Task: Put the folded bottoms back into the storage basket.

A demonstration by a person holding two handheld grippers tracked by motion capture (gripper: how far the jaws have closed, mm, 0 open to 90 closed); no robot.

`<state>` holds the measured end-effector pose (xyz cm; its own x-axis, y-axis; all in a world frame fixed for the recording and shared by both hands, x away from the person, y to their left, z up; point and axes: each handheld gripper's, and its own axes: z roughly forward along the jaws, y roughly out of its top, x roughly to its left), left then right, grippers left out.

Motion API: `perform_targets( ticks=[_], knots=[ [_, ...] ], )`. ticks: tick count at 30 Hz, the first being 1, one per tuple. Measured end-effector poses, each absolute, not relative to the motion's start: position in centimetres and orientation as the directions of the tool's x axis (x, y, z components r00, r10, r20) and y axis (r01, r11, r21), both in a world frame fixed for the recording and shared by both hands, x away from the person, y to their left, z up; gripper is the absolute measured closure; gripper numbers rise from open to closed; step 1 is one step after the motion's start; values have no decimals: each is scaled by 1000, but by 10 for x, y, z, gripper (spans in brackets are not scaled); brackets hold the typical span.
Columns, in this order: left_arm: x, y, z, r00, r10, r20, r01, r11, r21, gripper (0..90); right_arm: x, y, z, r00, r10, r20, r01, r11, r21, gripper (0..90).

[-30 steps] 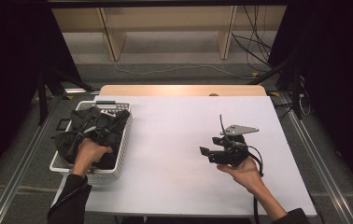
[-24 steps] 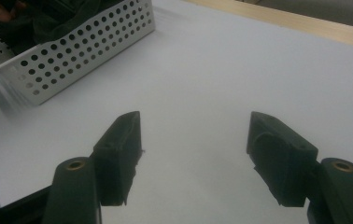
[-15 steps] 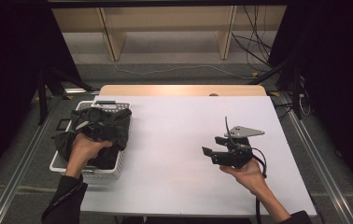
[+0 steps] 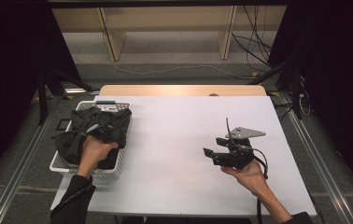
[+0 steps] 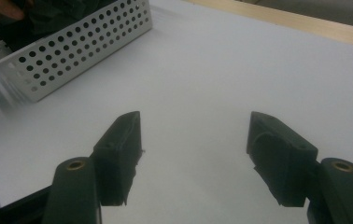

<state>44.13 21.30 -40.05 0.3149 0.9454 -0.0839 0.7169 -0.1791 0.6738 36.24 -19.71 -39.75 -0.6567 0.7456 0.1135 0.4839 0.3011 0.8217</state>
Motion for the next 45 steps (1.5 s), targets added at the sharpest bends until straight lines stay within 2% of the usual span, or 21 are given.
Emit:
perform_targets(
  ticks=[2,4,11,14,17,19,22,27,33,36,45],
  knots=[
    [442,219,-401,308,948,-77,720,-179,671,840,363,-198,-398,-652,750,112,487,301,820,366],
    [444,223,-407,309,945,-105,733,-167,660,863,363,-198,-398,-652,749,115,488,299,820,366],
    [467,224,-436,292,947,-134,797,-164,581,867,363,-196,-400,-656,747,113,492,309,814,366],
    [468,220,-438,305,947,-102,796,-195,573,864,363,-195,-401,-656,746,110,494,316,810,367],
    [468,223,-438,297,946,-128,802,-175,571,853,364,-195,-402,-657,746,109,495,319,808,366],
    [466,225,-435,299,943,-144,803,-167,572,800,363,-195,-402,-656,747,109,495,318,809,367],
    [461,226,-428,304,943,-133,793,-174,584,756,362,-197,-401,-656,746,111,491,311,813,366],
    [455,226,-414,295,950,-100,778,-178,602,627,361,-201,-400,-650,751,113,489,300,819,365],
    [450,222,-398,299,944,-140,756,-144,638,504,358,-205,-399,-651,750,117,472,279,837,359],
    [449,218,-392,304,945,-125,747,-155,646,431,357,-206,-399,-653,748,117,465,275,842,353],
    [439,208,-377,325,938,-119,713,-161,682,334,354,-212,-398,-639,759,124,460,248,853,308]
  ],
)
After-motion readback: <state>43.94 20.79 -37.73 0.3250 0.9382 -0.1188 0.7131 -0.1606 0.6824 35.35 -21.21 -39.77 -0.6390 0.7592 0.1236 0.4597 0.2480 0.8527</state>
